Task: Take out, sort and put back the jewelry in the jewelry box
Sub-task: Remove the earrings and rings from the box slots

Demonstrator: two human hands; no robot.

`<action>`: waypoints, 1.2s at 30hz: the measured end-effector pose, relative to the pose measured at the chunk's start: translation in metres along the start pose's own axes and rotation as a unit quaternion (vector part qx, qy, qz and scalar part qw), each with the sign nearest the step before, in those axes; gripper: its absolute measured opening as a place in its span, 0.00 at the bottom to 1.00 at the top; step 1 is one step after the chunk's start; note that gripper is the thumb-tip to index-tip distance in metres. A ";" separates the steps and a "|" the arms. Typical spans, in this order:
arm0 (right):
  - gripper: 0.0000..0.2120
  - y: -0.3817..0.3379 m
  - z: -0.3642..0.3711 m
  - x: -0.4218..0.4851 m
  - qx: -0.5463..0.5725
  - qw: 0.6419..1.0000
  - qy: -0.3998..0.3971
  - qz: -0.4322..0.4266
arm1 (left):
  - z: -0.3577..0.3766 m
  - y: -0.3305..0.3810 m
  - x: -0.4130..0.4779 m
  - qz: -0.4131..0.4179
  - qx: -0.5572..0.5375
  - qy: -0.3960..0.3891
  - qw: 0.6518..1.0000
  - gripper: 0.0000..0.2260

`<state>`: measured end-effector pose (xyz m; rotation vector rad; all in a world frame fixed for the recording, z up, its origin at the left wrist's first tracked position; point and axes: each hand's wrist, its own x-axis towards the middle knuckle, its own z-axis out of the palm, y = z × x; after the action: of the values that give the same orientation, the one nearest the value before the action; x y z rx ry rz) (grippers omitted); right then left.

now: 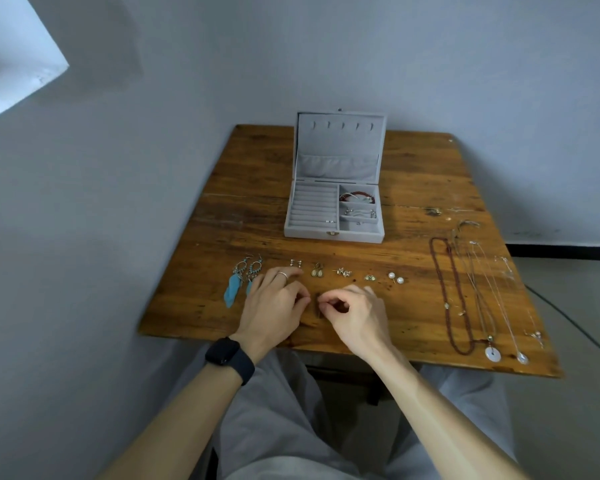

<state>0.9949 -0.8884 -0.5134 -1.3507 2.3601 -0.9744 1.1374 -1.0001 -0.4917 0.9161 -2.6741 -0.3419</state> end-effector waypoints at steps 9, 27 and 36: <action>0.10 0.005 -0.001 -0.006 0.020 0.999 0.024 0.006 | -0.003 -0.002 -0.002 -0.011 0.007 -0.002 1.000 0.07; 0.06 -0.003 0.011 -0.004 -0.023 0.998 0.050 -0.003 | 0.001 0.000 0.001 -0.001 0.000 0.001 1.000 0.05; 0.08 -0.003 0.011 -0.006 -0.012 0.999 0.052 0.010 | -0.001 0.000 0.003 -0.008 0.000 -0.018 1.000 0.07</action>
<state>1.0055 -0.8891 -0.5203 -1.3119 2.4635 -1.0372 1.1357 -1.0018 -0.4906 0.9409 -2.7011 -0.3668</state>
